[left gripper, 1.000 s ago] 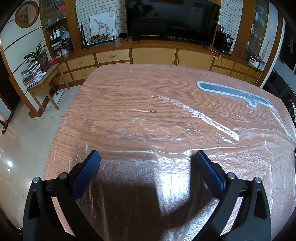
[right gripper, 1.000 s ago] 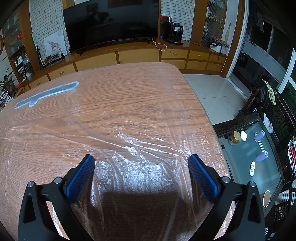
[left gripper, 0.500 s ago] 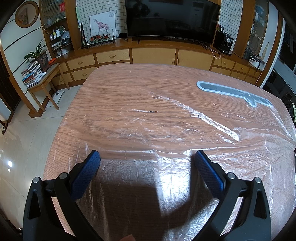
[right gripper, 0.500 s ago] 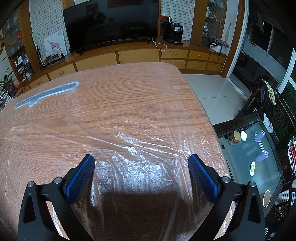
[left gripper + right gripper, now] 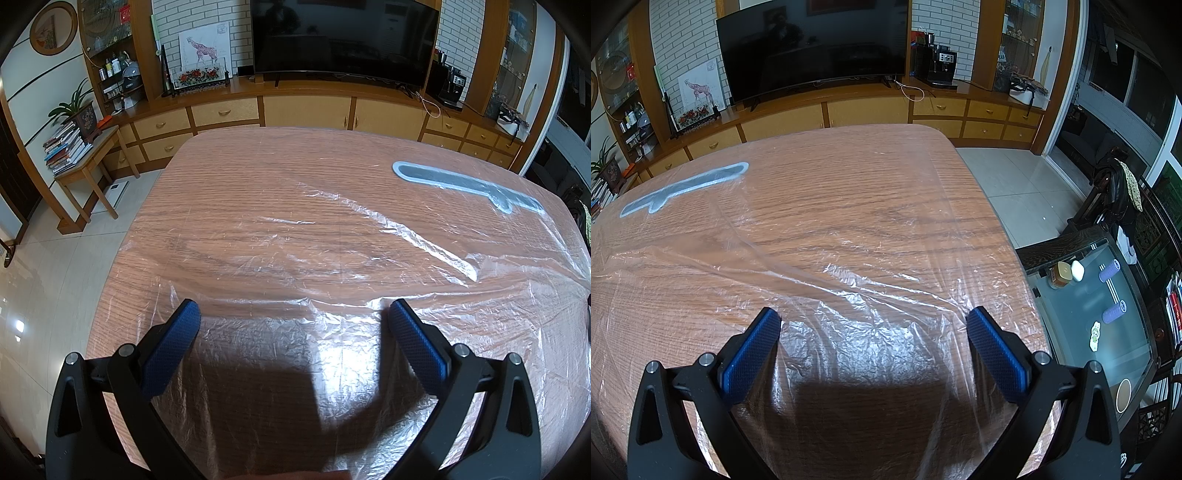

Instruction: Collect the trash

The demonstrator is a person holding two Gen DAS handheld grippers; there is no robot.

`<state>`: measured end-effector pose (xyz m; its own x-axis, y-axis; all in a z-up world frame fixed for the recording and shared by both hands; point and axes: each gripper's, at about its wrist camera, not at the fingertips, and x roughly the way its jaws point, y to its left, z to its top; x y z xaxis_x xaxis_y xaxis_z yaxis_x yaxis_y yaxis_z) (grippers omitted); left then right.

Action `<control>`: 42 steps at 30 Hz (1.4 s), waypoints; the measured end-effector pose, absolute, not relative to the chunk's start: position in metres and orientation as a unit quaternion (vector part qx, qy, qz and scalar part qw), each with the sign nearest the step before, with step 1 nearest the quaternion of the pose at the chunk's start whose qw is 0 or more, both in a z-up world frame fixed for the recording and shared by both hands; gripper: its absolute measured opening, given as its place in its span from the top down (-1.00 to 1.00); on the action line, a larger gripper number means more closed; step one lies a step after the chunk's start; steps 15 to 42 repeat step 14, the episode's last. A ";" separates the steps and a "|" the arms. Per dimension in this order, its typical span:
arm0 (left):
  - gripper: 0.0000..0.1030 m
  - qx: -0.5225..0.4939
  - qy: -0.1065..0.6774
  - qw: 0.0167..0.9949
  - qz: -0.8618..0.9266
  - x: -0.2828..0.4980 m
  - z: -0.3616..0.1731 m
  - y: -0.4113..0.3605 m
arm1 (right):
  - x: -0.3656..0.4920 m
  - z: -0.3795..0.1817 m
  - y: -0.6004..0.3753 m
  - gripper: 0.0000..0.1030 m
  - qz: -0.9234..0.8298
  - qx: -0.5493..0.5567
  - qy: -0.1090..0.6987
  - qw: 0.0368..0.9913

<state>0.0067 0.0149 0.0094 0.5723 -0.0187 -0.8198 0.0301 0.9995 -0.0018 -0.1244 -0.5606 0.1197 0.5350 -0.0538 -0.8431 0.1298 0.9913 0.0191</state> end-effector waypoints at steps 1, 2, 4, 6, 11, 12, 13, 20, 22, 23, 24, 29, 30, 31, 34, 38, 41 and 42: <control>-0.97 0.006 0.462 0.887 -0.014 0.007 0.009 0.015 | -0.124 0.120 -0.561 -0.93 -0.052 0.040 0.479 0.875; -0.97 0.007 0.462 0.887 -0.013 0.007 0.009 0.015 | -0.124 0.120 -0.561 -0.93 -0.052 0.040 0.479 0.875; -0.97 0.006 0.462 0.887 -0.014 0.007 0.009 0.015 | -0.124 0.120 -0.561 -0.93 -0.052 0.040 0.479 0.875; -0.97 0.006 0.462 0.887 -0.014 0.007 0.009 0.015 | -0.124 0.120 -0.561 -0.93 -0.053 0.040 0.479 0.875; -0.97 0.006 0.462 0.887 -0.014 0.006 0.009 0.015 | -0.124 0.120 -0.561 -0.93 -0.052 0.040 0.479 0.875; -0.97 0.006 0.462 0.887 -0.014 0.007 0.009 0.015 | -0.124 0.120 -0.561 -0.93 -0.052 0.040 0.479 0.875; -0.97 0.006 0.462 0.887 -0.014 0.007 0.009 0.015 | -0.124 0.120 -0.561 -0.93 -0.052 0.040 0.479 0.875; -0.97 0.006 0.462 0.887 -0.014 0.007 0.009 0.015 | -0.124 0.120 -0.561 -0.93 -0.052 0.040 0.479 0.875; -0.97 0.006 0.462 0.887 -0.014 0.007 0.009 0.015 | -0.124 0.120 -0.561 -0.93 -0.052 0.040 0.479 0.875; -0.97 0.006 0.462 0.887 -0.014 0.007 0.009 0.015 | -0.124 0.120 -0.561 -0.93 -0.052 0.040 0.479 0.875; -0.97 0.006 0.462 0.887 -0.014 0.007 0.009 0.015 | -0.124 0.120 -0.561 -0.93 -0.052 0.040 0.479 0.875; -0.97 0.006 0.462 0.887 -0.014 0.007 0.009 0.015 | -0.124 0.120 -0.561 -0.93 -0.052 0.040 0.479 0.875; -0.97 0.006 0.462 0.887 -0.014 0.007 0.009 0.015 | -0.124 0.120 -0.561 -0.93 -0.052 0.040 0.479 0.875; -0.97 0.006 0.462 0.887 -0.014 0.007 0.009 0.015 | -0.124 0.120 -0.561 -0.93 -0.052 0.040 0.479 0.875; -0.97 0.006 0.462 0.887 -0.014 0.007 0.009 0.015 | -0.124 0.120 -0.561 -0.93 -0.052 0.040 0.479 0.875; -0.97 0.006 0.462 0.887 -0.014 0.007 0.009 0.015 | -0.124 0.120 -0.561 -0.93 -0.052 0.040 0.479 0.875; -0.97 0.006 0.462 0.887 -0.014 0.007 0.009 0.015 | -0.124 0.120 -0.561 -0.93 -0.052 0.040 0.479 0.875; -0.97 0.006 0.462 0.887 -0.014 0.007 0.009 0.015 | -0.124 0.120 -0.561 -0.93 -0.052 0.040 0.479 0.875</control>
